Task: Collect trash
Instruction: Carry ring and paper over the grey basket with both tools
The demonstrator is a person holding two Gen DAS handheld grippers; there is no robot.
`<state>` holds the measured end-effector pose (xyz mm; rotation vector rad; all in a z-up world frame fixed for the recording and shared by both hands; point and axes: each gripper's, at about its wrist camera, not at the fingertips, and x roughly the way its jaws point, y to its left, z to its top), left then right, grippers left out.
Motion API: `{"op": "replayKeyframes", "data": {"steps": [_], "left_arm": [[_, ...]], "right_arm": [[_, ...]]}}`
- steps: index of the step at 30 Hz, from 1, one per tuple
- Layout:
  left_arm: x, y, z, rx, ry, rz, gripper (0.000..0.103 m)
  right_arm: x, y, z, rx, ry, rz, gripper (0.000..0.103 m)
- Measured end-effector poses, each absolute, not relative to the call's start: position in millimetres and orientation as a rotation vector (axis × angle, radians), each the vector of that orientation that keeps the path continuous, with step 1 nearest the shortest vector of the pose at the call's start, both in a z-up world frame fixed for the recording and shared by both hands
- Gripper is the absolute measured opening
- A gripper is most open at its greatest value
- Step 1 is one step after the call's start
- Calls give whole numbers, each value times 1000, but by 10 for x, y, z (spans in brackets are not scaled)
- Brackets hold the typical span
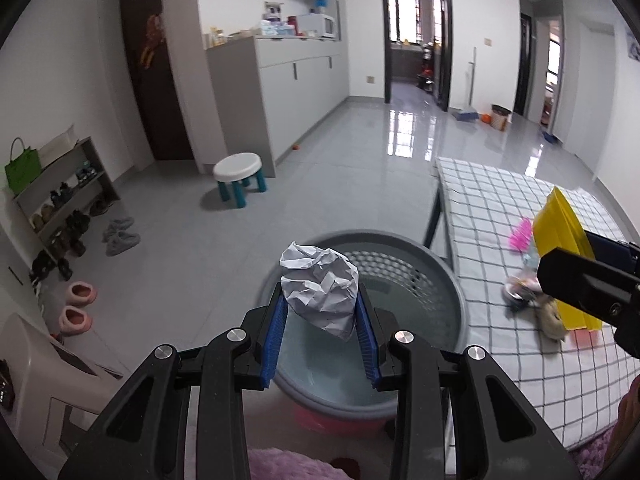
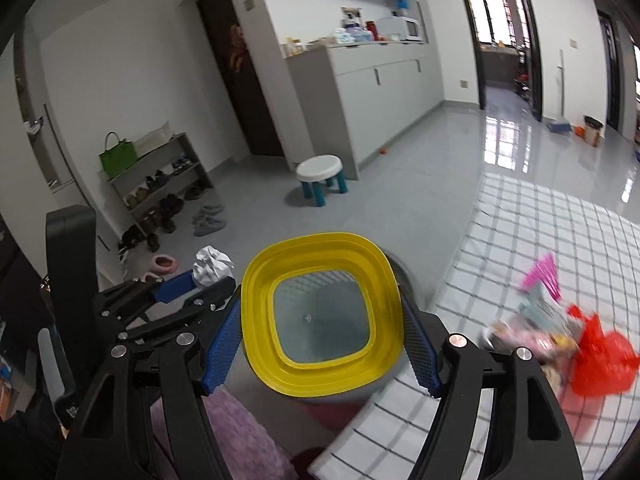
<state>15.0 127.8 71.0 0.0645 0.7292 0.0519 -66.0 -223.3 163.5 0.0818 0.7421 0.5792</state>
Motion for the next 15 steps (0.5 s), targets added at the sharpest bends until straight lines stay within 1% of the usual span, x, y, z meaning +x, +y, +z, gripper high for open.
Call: {"op": "replayKeyframes", "data": {"steps": [9, 15], "left_arm": [[377, 1539, 748, 72, 715, 101, 33], [520, 1652, 622, 50, 753, 117, 33]], "right_arm": [[-326, -1908, 1675, 79, 745, 612, 69], [-150, -1812, 1504, 66, 781, 599, 69]]}}
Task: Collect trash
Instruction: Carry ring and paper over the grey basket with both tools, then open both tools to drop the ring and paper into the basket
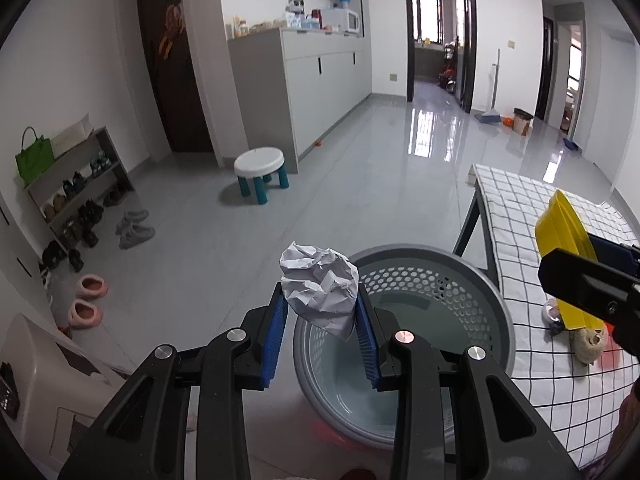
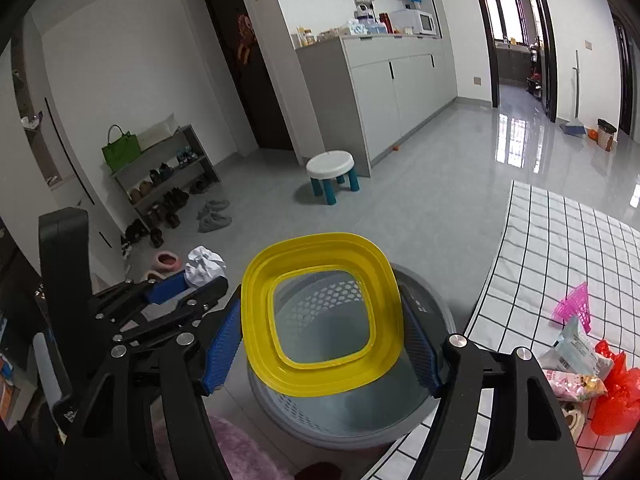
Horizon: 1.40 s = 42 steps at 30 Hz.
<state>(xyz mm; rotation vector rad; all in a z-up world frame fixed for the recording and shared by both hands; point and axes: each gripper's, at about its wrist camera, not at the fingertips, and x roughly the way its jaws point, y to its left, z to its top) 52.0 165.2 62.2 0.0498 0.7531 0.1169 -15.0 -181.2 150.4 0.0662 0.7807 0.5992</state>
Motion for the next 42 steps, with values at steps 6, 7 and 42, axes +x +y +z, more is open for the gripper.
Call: {"op": "replayKeyframes", "data": {"steps": [6, 7, 42], "left_arm": [[656, 1636, 445, 51, 802, 103, 33], [676, 1637, 415, 51, 809, 101, 33], [877, 1656, -12, 17, 931, 95, 69]], "right_arm": [[3, -1797, 1249, 70, 838, 577, 69], [22, -1791, 1219, 70, 846, 574, 69], [277, -1830, 630, 68, 975, 497, 77]]}}
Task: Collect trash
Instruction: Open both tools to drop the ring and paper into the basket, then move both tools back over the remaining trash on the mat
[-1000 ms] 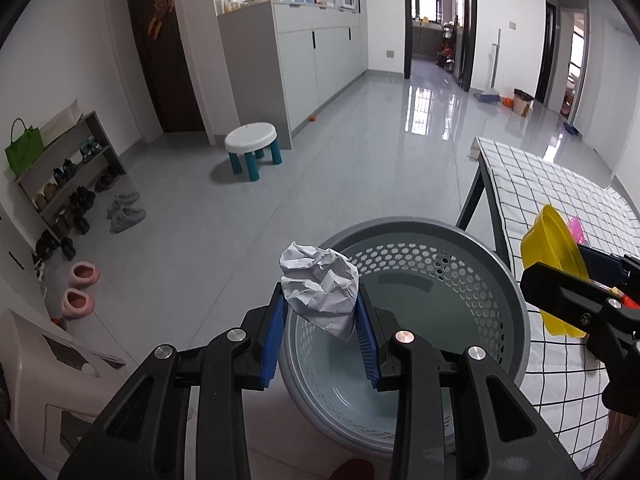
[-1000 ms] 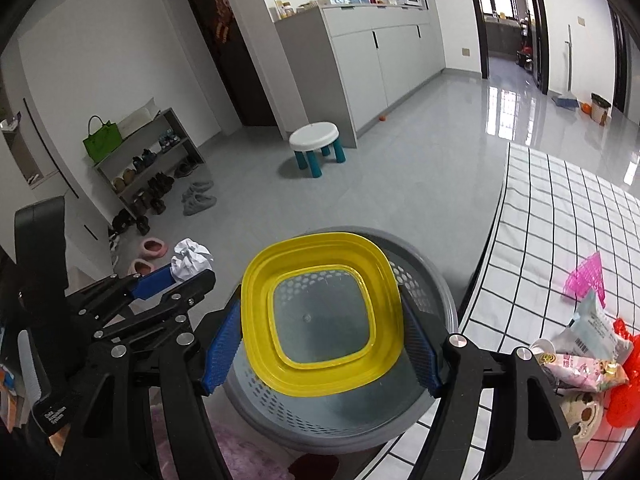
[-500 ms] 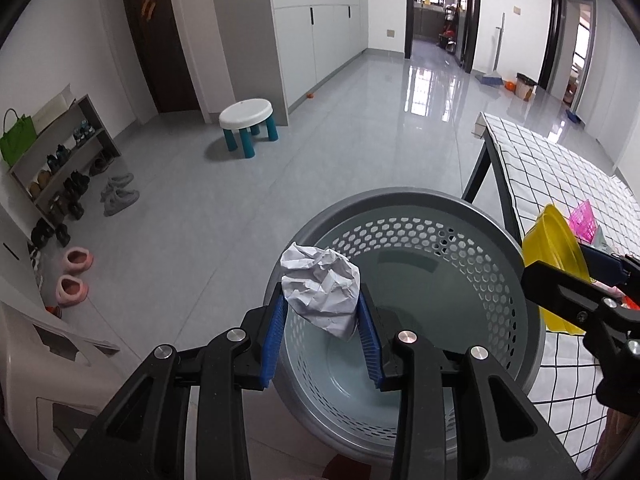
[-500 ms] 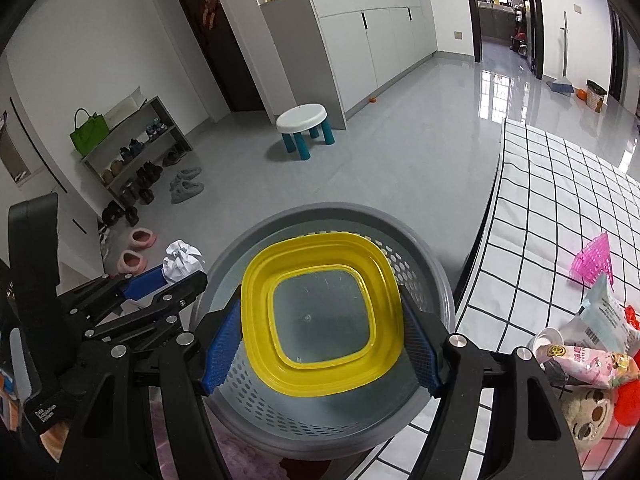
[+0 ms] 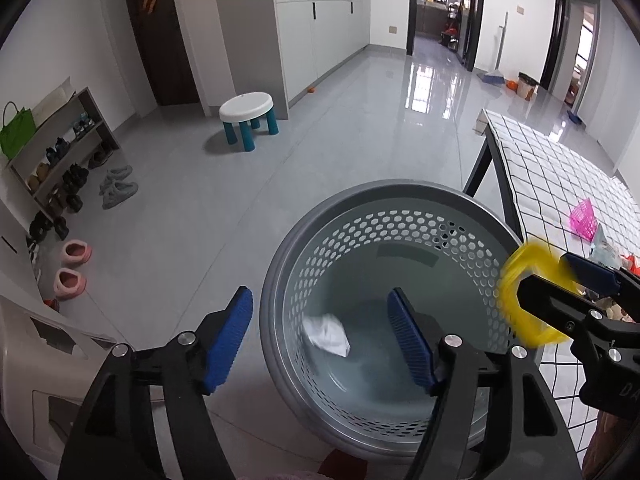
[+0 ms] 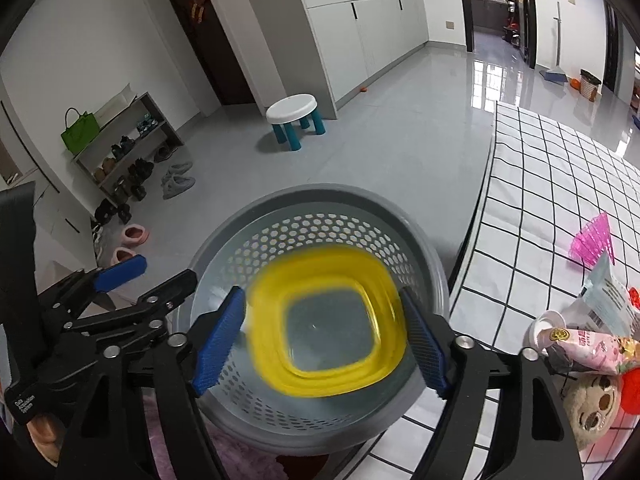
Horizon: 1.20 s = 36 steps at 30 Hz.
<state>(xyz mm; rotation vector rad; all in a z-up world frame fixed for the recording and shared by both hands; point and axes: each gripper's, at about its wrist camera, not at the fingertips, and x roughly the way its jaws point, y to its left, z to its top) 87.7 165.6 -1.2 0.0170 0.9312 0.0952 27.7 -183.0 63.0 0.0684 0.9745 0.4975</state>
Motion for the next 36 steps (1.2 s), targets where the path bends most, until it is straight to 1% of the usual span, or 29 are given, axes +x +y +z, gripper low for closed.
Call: {"op": "replayKeyframes", "data": {"steps": [12, 18, 22, 36], "left_arm": [[860, 1680, -20, 4, 932, 98, 75], [843, 1687, -10, -1, 926, 98, 81], [819, 1697, 9, -9, 918, 98, 87], [666, 1545, 146, -16, 877, 58, 96]], "right_arm": [[213, -1854, 642, 54, 962, 482, 78], [205, -1838, 658, 57, 963, 481, 78], [184, -1867, 665, 64, 959, 476, 78], [-46, -2199, 802, 98, 921, 428, 78]]}}
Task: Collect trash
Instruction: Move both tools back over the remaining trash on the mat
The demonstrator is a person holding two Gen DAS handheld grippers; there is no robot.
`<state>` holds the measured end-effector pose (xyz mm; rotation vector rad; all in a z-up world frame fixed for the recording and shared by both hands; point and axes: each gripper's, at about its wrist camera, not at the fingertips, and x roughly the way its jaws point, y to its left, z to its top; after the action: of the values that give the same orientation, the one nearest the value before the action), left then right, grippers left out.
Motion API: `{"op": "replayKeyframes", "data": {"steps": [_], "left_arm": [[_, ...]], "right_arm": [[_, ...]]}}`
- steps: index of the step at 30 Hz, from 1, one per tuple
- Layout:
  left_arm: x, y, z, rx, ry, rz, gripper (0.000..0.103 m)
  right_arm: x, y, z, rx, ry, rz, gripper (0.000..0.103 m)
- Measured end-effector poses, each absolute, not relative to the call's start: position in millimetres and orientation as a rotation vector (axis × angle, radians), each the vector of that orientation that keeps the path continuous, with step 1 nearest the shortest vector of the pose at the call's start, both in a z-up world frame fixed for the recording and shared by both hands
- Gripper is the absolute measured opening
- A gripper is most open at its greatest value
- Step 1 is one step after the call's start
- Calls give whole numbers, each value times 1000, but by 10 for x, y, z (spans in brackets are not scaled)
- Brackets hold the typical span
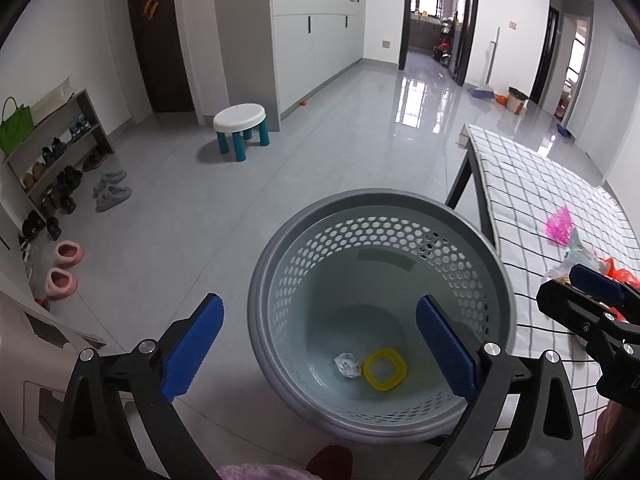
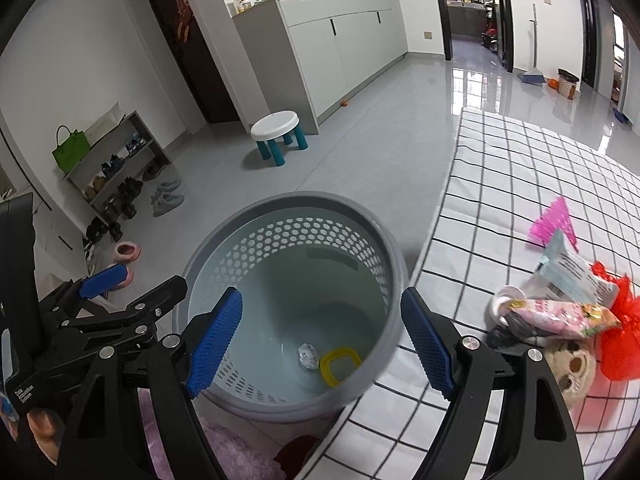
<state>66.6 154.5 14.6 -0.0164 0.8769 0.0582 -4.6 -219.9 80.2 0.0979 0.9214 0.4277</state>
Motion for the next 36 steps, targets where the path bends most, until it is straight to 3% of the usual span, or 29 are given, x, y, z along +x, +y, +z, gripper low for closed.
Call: {"op": "replayKeyframes", "data": {"steps": [36], "left_arm": [[153, 286, 401, 58, 814, -181, 97]], "right_arm": [[-1022, -3739, 1009, 174, 804, 146, 82]]}}
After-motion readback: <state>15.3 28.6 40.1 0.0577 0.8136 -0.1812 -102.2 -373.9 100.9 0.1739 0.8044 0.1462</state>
